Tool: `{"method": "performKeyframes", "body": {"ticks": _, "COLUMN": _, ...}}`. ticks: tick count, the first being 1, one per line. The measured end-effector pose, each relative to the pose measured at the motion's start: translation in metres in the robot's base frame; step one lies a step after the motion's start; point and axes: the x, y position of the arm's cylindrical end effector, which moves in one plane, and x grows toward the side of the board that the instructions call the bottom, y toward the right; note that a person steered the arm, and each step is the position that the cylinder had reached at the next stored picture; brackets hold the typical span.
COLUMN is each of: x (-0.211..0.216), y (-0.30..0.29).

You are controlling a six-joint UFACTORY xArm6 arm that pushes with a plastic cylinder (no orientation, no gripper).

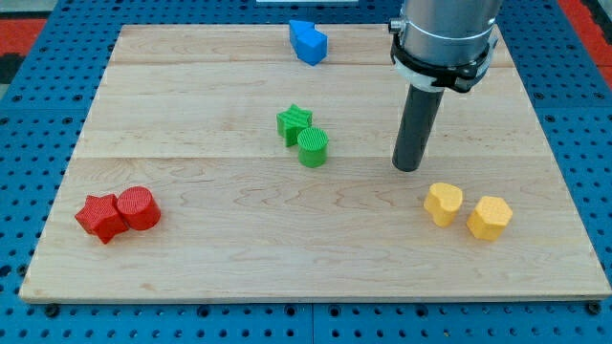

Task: Point at the green circle

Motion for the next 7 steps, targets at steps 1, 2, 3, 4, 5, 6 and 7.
{"method": "performKeyframes", "body": {"ticks": 1, "x": 0.0, "y": 0.0}}
{"method": "performKeyframes", "body": {"ticks": 2, "x": 0.0004, "y": 0.0}}
{"method": "performKeyframes", "body": {"ticks": 3, "x": 0.0004, "y": 0.0002}}
{"method": "performKeyframes", "body": {"ticks": 4, "x": 0.0004, "y": 0.005}}
{"method": "performKeyframes", "body": {"ticks": 5, "x": 0.0053, "y": 0.0074}}
{"method": "performKeyframes", "body": {"ticks": 6, "x": 0.0073, "y": 0.0075}}
{"method": "performKeyframes", "body": {"ticks": 7, "x": 0.0073, "y": 0.0075}}
